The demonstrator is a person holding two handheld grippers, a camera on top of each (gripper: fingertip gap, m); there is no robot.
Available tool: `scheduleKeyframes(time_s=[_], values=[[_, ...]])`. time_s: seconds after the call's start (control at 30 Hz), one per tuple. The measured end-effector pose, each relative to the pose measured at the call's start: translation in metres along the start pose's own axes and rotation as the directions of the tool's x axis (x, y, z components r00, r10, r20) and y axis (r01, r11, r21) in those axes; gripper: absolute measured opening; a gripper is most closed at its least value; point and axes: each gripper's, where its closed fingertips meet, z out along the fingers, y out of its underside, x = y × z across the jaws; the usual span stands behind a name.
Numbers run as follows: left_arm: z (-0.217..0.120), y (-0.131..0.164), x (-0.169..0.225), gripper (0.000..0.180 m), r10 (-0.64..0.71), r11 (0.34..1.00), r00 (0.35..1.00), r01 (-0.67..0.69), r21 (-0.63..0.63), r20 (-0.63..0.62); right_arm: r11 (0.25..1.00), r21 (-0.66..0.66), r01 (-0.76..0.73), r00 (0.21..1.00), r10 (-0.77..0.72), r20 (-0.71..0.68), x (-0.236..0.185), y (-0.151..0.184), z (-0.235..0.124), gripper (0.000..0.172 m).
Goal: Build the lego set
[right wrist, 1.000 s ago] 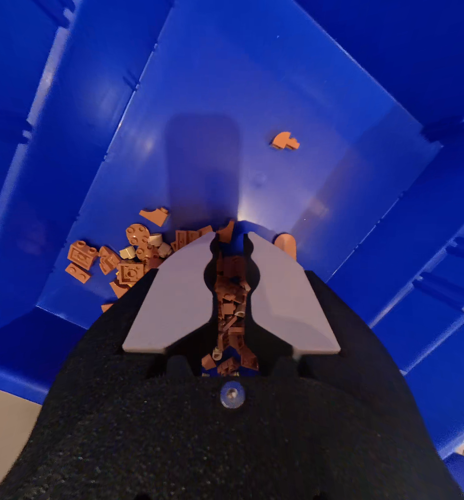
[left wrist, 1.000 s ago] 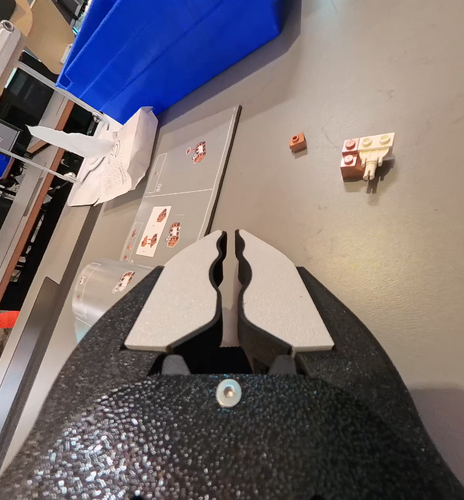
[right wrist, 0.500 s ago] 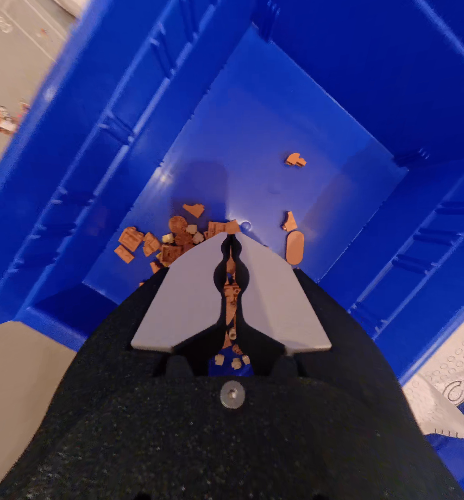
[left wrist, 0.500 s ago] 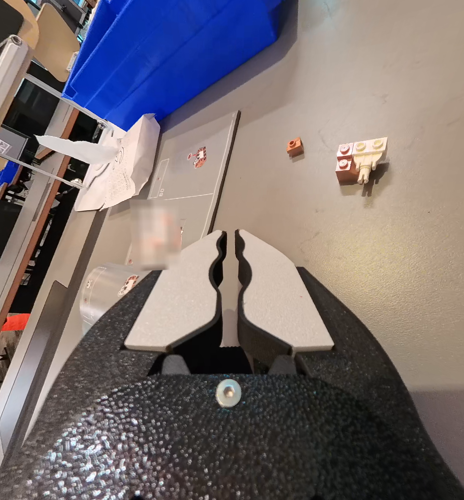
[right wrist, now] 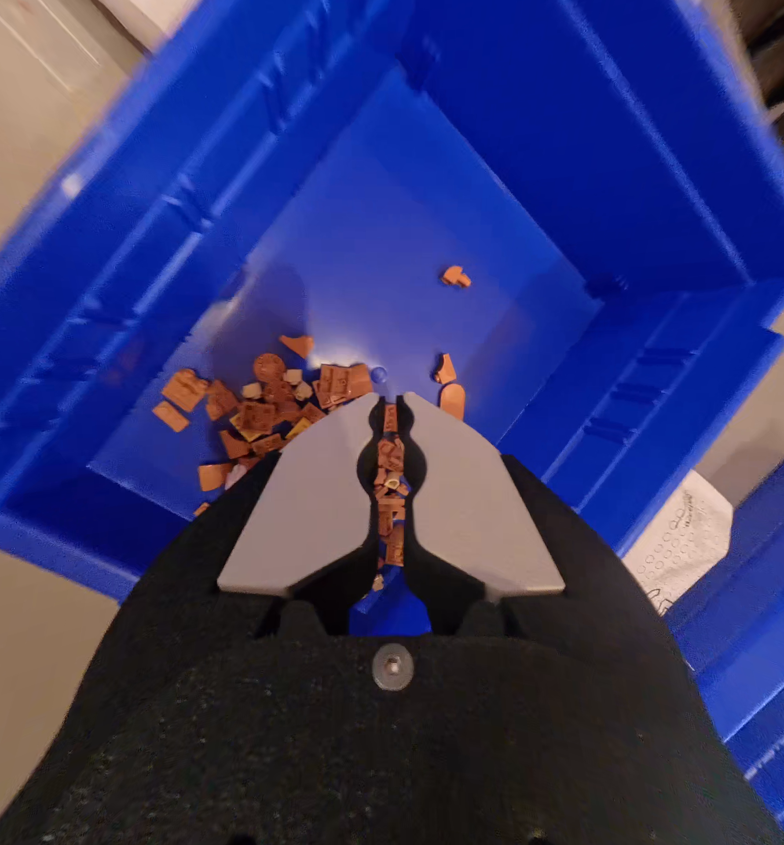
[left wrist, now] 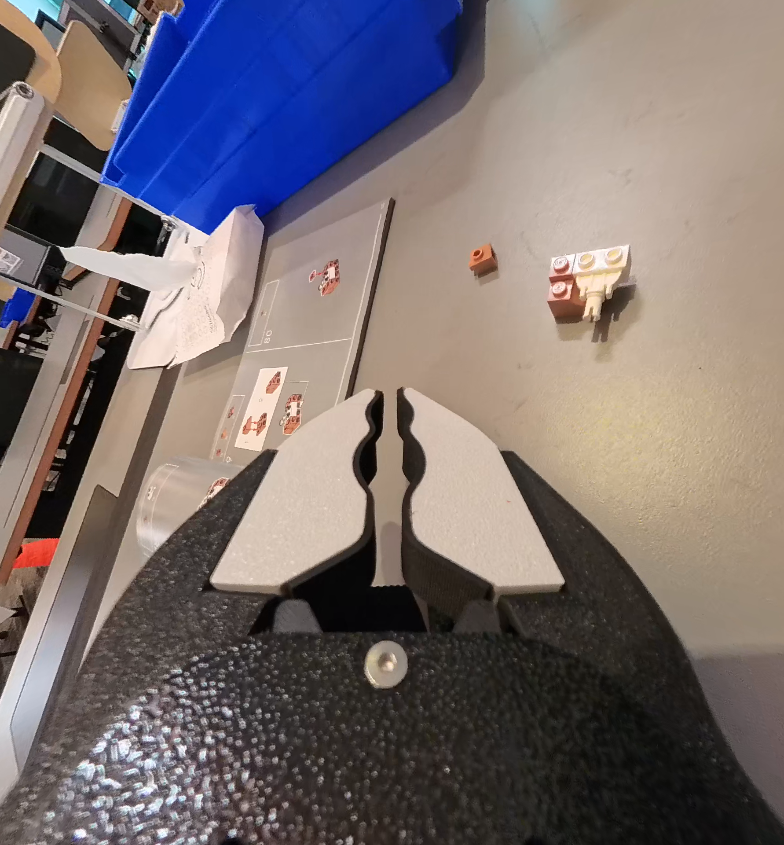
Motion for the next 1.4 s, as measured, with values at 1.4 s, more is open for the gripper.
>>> scheduleKeyframes(time_s=[1.4], values=[[0.001, -0.005, 0.007, 0.005, 0.035, 0.999, 0.999, -0.035, 0.0, -0.012, 0.921, 0.362, 0.146, 0.894, -0.28, 0.35, -0.225, -0.044, -0.087, 0.005]])
